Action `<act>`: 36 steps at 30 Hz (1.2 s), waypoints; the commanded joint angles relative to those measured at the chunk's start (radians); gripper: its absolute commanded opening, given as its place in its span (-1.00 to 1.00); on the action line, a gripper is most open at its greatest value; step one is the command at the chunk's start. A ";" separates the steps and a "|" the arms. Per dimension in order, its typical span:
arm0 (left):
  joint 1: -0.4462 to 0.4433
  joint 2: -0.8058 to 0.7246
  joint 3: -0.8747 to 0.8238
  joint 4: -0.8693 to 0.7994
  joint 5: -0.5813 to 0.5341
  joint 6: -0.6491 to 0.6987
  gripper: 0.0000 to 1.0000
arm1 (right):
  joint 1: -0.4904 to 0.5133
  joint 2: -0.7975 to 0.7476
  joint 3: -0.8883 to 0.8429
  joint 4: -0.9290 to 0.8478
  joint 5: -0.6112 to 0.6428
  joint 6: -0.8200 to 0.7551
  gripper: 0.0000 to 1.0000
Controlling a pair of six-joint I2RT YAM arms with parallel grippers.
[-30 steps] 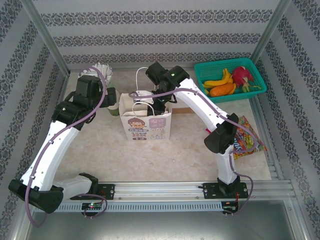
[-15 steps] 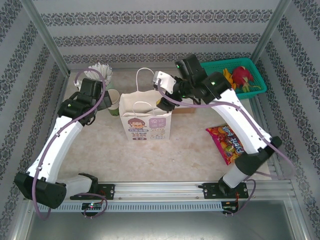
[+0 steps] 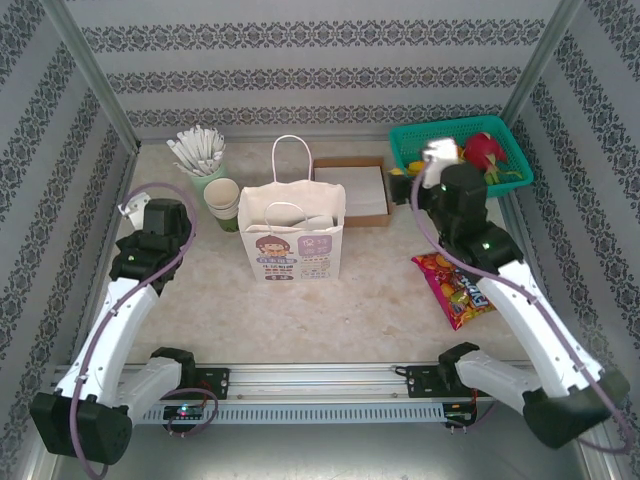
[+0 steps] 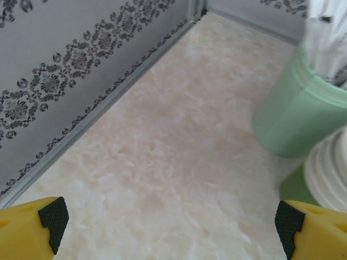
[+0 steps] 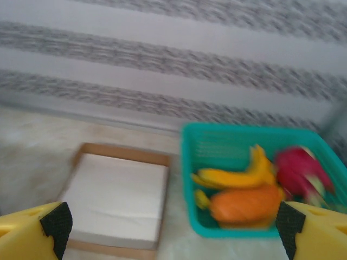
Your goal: Pack the takeout coffee
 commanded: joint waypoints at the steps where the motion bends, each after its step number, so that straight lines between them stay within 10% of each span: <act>1: 0.020 0.001 -0.117 0.193 -0.105 0.038 0.99 | -0.123 -0.049 -0.161 0.112 0.111 0.227 0.96; 7: 0.081 0.104 -0.266 0.429 -0.146 0.084 0.99 | -0.311 -0.074 -0.440 0.250 -0.010 0.254 0.96; 16: 0.227 0.348 -0.398 0.920 0.332 0.296 0.99 | -0.386 0.145 -0.591 0.485 -0.268 0.178 0.96; 24: 0.224 0.497 -0.382 1.204 0.603 0.372 0.99 | -0.385 0.208 -0.581 0.548 -0.252 0.155 0.96; 32: 0.105 0.629 -0.501 1.558 0.628 0.533 0.99 | -0.385 0.241 -0.624 0.688 -0.183 0.124 0.96; 36: 0.094 0.606 -0.456 1.423 0.471 0.485 0.99 | -0.385 0.310 -0.620 0.773 -0.168 0.128 0.96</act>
